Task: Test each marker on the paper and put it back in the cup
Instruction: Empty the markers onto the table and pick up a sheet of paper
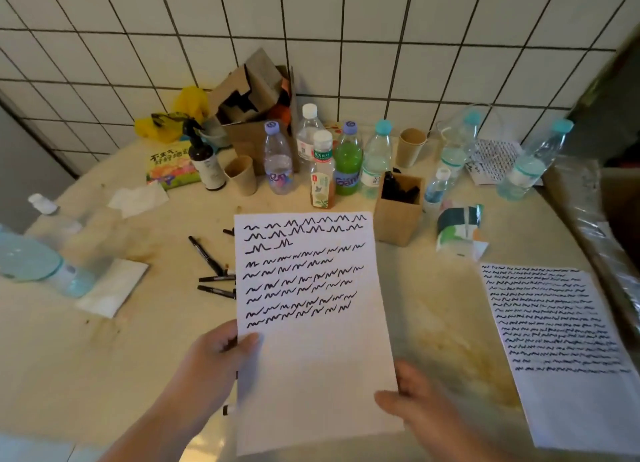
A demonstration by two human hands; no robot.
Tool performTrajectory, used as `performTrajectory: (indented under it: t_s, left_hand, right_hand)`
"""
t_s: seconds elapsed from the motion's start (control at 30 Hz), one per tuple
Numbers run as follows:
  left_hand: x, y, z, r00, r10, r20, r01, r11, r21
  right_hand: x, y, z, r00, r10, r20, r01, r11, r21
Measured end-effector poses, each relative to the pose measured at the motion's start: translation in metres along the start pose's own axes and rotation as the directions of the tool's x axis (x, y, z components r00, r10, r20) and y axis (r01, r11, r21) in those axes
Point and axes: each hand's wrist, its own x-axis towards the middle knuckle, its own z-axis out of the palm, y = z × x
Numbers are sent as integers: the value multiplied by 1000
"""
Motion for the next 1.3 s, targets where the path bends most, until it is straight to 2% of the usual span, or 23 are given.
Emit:
performTrajectory:
  t_s: [0.13,0.23,0.4,0.5,0.57,0.67,0.77,0.83,1.03,1.1,1.2,1.3]
  left_hand:
    - [26,-25,-31,989,-65,130,62,998,28]
    - [44,-40,-57,957,-135,257,115,989,90]
    - [63,-61,-85,866,-253,431,222,967,123]
    - [60,-66,-92,811,-294,505,246,956,163]
    - [60,-69,-96,811,-259,524,155,960,233]
    - [70,-74,-108,844,-212,493,103,966,238]
    - [79,-79,-126,863,-209,460,163,977,138]
    - [83,-83,-133,879,-154,452,115,987,111]
    - [78,-104,-139,940,0,341,-7,1000,20]
    - [73,-113,-141,950,82,300,-120,987,110]
    - [67,-119,-146,940,211,269,-288,912,293]
    - [65,-115,-154,921,274,276,-365,853,372]
  right_hand:
    - [21,-16,34,999,-17,-37,16,999,-41]
    - [37,-17,70,975,26,-220,-23,1000,15]
    - [61,-7,109,912,74,-403,-129,985,-111]
    - [60,1,121,937,76,-342,-142,975,-171]
    - [58,7,131,966,75,-247,-122,976,-178]
    - [64,20,148,989,55,-139,-85,972,-217]
    - [74,28,163,994,-48,-94,19,960,-280]
    - [77,28,173,988,-134,-77,101,936,-337]
    - [66,34,193,898,-439,22,401,796,-454]
    - [59,46,198,883,-467,45,436,784,-442]
    - [60,66,208,868,-495,36,443,741,-506]
    - [71,68,208,861,-508,-34,425,755,-499]
